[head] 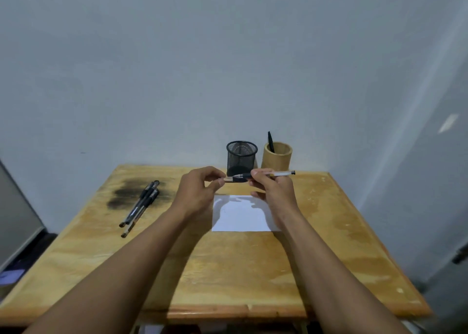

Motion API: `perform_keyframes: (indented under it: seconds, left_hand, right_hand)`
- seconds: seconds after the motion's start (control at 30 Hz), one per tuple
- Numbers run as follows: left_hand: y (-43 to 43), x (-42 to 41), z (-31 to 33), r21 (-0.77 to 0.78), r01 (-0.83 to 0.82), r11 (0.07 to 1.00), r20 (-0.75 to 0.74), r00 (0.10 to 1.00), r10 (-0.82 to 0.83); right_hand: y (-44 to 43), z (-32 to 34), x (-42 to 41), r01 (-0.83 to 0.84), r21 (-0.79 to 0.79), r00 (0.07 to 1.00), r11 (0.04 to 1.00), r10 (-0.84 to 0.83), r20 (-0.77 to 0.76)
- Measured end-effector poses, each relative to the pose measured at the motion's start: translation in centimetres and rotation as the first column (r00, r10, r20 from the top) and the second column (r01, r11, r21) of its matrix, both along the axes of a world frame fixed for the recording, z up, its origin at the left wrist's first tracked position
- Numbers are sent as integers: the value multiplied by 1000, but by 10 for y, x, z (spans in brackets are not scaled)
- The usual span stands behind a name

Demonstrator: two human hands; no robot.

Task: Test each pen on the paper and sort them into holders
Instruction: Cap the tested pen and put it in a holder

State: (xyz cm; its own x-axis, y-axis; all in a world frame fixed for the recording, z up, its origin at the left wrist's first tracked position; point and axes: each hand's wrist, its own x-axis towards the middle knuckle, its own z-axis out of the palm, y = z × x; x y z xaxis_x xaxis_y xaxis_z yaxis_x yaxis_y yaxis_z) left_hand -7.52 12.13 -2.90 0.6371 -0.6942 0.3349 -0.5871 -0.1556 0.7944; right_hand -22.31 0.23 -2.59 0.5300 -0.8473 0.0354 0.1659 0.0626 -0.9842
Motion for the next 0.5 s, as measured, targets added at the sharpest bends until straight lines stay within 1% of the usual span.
perform_keyframes:
  seconds: [0.07, 0.23, 0.3, 0.43, 0.5]
  left_hand:
    - [3, -4, 5, -16, 3, 1000, 14, 1000, -3]
    - [5, -13, 14, -33, 47, 998, -27, 998, -48]
    - [5, -15, 16, -60, 88, 994, -90, 992, -93]
    - [7, -22, 26, -142, 122, 982, -297, 941, -160]
    - [6, -25, 29, -163, 122, 979, -334, 927, -171]
  right_hand:
    - [-2, 5, -4, 5, 2, 1000, 1000, -5, 12]
    - [3, 15, -11, -106, -41, 994, 993, 105, -30]
    - [5, 20, -12, -133, -35, 991, 991, 133, -10]
    - [7, 26, -14, -171, 23, 983, 985, 169, 66]
    - [7, 27, -13, -169, 51, 982, 984, 164, 90]
